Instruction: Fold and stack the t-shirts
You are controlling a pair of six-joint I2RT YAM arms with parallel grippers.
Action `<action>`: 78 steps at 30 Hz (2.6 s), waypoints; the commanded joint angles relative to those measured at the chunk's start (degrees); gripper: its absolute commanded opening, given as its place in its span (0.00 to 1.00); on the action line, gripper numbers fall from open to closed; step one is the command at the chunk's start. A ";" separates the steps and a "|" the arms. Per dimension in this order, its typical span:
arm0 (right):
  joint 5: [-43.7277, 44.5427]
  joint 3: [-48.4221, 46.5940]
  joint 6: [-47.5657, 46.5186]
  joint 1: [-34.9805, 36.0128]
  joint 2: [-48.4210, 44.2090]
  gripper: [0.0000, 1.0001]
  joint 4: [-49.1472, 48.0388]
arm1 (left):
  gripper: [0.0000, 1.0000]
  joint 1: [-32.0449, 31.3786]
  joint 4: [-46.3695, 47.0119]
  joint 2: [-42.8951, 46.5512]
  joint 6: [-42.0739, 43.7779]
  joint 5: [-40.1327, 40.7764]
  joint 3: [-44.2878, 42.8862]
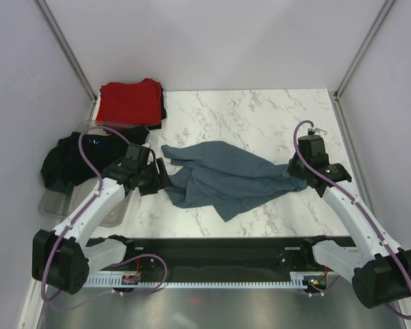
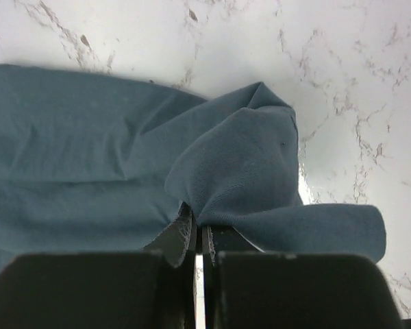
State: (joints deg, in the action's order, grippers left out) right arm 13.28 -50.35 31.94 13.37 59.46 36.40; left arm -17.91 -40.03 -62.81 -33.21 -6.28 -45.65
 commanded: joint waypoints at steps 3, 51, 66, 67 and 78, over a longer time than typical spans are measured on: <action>-1.76 2.53 0.14 -0.01 -1.72 0.00 -1.86 | 0.65 -6.50 4.87 -8.46 -5.70 5.90 -2.08; 5.87 -29.36 1.28 0.08 -11.03 0.00 22.74 | 0.02 -23.66 -20.17 -13.39 0.25 17.27 -66.73; 16.95 -40.54 0.40 -0.01 -16.57 0.01 25.39 | 0.04 -23.57 -19.47 -9.09 4.56 26.49 -77.60; 16.78 -39.84 0.40 0.08 -16.57 0.01 25.30 | 0.06 -23.49 -19.56 -9.70 4.91 26.67 -76.70; 10.90 -23.06 -0.04 -0.88 1.33 0.00 18.37 | 0.16 -3.45 -15.52 -35.61 6.31 2.61 -61.23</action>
State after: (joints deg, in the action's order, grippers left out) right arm 25.82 -76.88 32.34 13.26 54.46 59.55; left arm -25.63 -55.68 -90.17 -29.08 6.39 -111.00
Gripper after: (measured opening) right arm 0.021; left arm 0.130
